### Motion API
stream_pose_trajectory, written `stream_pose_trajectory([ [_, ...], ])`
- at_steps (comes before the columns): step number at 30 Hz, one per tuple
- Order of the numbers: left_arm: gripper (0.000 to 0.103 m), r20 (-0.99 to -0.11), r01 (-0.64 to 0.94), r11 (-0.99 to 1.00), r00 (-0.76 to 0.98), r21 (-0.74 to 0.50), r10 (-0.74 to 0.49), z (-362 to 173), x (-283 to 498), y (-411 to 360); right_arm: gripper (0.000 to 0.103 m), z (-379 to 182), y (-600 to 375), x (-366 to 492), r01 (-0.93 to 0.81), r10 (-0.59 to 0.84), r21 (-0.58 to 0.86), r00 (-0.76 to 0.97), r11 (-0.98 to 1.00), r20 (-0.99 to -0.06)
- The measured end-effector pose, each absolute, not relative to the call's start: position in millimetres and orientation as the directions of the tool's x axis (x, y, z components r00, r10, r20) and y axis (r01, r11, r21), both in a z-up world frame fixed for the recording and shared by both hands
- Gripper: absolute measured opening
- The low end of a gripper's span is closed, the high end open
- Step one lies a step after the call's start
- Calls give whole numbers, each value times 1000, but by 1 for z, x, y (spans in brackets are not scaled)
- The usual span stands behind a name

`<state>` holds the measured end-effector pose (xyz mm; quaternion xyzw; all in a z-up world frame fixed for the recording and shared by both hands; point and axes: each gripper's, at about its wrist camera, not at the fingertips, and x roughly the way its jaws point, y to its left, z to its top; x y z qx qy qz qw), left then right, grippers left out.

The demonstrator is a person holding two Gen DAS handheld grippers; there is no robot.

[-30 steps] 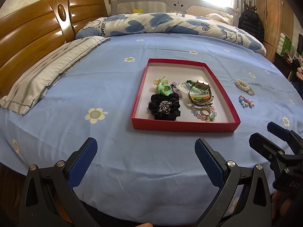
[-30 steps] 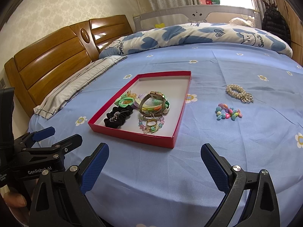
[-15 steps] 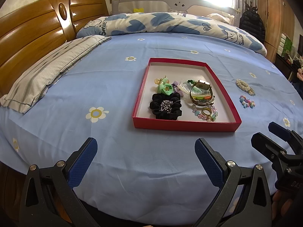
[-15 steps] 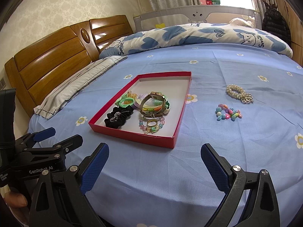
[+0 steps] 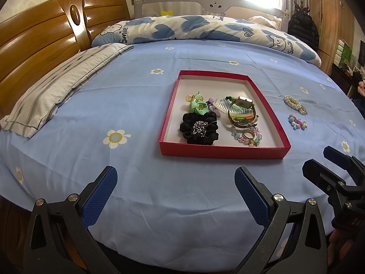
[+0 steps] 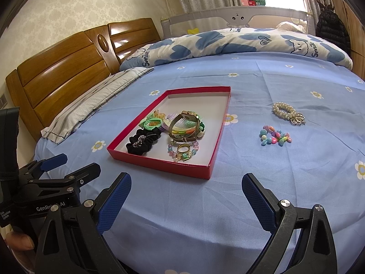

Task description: Organize jewelry

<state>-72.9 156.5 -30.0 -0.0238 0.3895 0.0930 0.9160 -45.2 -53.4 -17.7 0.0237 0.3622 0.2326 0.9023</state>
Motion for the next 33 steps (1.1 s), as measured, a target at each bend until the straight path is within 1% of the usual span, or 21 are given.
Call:
stream_pose_trajectory([
  [33,103,-724,-188,982,673,30,151,-34,-72,156,99,-17,-54,-44,-405,440,215,620,889,-650],
])
